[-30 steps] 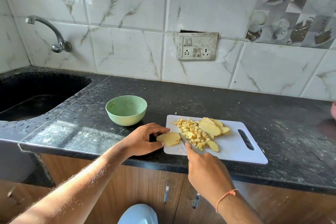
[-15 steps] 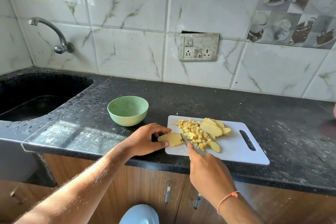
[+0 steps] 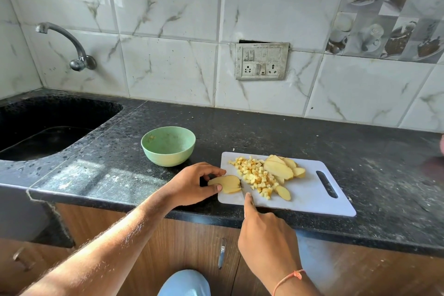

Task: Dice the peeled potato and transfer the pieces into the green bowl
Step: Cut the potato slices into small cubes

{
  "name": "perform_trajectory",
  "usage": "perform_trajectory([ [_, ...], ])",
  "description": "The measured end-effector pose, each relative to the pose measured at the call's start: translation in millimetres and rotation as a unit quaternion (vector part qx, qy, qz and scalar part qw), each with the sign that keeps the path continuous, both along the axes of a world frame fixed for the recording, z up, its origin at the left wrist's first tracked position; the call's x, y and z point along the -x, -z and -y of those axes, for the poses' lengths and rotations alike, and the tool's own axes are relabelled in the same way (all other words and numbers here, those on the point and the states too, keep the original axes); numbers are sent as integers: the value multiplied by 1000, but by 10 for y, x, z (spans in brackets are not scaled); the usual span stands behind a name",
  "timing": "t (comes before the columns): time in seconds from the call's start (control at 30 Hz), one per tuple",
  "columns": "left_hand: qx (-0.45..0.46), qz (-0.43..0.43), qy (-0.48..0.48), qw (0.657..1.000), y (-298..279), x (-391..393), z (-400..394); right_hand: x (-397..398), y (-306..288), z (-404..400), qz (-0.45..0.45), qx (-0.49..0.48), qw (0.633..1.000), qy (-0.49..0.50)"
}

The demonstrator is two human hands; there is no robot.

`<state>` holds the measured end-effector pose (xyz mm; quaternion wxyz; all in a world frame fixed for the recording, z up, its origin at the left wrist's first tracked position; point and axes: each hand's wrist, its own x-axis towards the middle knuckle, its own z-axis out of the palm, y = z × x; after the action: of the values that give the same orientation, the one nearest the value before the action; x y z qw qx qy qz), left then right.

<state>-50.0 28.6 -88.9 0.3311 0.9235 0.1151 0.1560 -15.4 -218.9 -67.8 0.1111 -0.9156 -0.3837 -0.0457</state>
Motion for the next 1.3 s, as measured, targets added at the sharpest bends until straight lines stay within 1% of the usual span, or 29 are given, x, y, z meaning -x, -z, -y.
perform_trajectory([
  [0.13,8,-2,-34,999,-20,-30,110,-29,14,7,0,-13,1000,-2],
  [0.23,-58,-4,-71,996,1,-107,204,-37,-10,-1,13,-18,1000,-9],
  [0.27,-67,-4,-81,994,9,-125,219,-47,-18,-6,16,-20,1000,-10],
  [0.43,-74,8,-94,993,34,-132,232,-119,-69,-15,22,-46,999,-4],
  [0.53,-55,24,-103,993,32,-125,235,-135,-118,-26,41,-52,998,-7],
  [0.63,-50,30,-108,992,17,-128,239,-144,-143,-51,61,-32,998,-15],
  [0.73,-46,24,-109,993,14,-136,236,-157,-159,-99,81,14,996,-22],
  [0.83,-38,19,-108,993,19,-151,212,-194,-194,-202,77,49,995,-27],
  [1.03,-41,16,-112,993,22,-165,200,-336,-239,-300,46,54,996,-48],
  [1.3,-23,20,-111,993,28,-152,226,-142,-199,149,30,76,994,-77],
])
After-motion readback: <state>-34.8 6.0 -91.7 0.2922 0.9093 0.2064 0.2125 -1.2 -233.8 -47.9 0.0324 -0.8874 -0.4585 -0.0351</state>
